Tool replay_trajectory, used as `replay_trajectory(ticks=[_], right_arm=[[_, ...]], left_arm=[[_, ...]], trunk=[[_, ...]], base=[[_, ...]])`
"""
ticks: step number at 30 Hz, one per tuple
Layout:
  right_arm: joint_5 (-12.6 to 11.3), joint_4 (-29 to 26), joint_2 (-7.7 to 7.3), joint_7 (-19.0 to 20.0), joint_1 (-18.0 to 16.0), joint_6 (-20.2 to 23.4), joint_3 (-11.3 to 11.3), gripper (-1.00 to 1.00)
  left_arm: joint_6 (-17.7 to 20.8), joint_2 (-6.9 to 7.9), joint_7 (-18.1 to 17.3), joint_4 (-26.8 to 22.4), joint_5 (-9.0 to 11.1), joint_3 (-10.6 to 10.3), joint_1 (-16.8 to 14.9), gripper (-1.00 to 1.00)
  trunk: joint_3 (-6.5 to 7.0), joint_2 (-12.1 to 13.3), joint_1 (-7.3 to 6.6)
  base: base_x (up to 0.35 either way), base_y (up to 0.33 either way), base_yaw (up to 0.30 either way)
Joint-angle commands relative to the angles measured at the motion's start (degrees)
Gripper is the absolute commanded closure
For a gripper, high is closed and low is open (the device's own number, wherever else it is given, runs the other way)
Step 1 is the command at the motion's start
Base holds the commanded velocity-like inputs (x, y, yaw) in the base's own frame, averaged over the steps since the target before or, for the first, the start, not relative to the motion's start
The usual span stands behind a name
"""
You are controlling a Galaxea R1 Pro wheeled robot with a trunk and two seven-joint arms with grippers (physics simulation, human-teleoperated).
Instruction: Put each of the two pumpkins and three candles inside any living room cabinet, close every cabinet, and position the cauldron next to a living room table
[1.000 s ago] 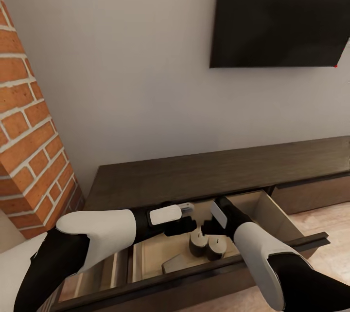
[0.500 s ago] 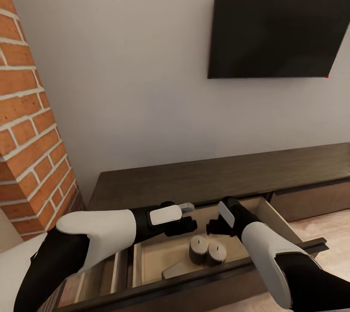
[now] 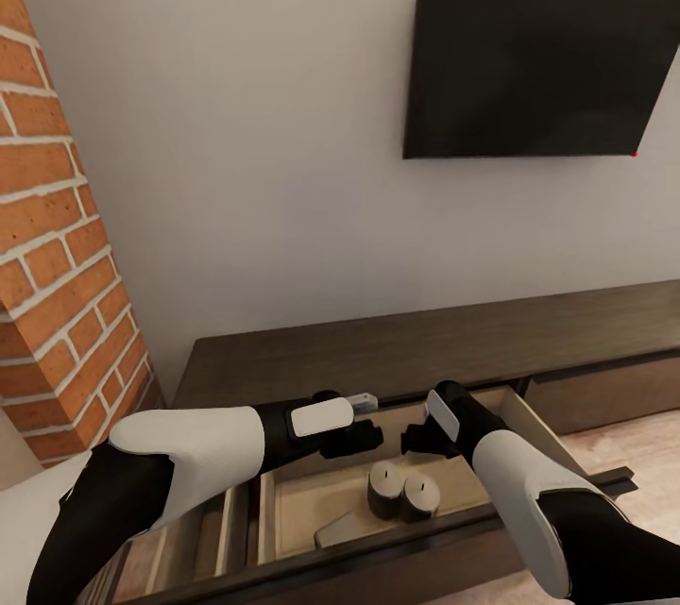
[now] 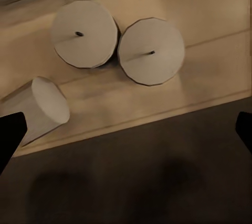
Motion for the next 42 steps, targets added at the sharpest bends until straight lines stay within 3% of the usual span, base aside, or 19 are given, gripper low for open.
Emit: replay_trajectory(ticks=[1, 31, 42], right_arm=[[-0.6, -0.07, 0.0, -0.47, -0.02, 0.18, 0.22, -1.0], [-0.6, -0.16, -0.09, -0.29, -0.02, -1.25, 0.31, -1.0], [-0.43, -0.16, -0.09, -0.55, -0.02, -1.6, 0.35, -1.0]], left_arm=[[0.07, -0.01, 0.11, -0.04, 0.14, -0.23, -0.1, -1.0], [-0.06, -0.01, 0.38, -0.04, 0.14, -0.23, -0.12, -1.0], [-7.02, -0.01, 7.06, -2.08, 0.14, -0.23, -0.13, -1.0]], trunk=[[0.12, 0.39, -0.24], [5.51, 12.42, -6.83], [7.48, 16.83, -9.24]], base=[[0.0, 0.0, 0.0], [0.0, 0.0, 0.0], [0.0, 0.0, 0.0]])
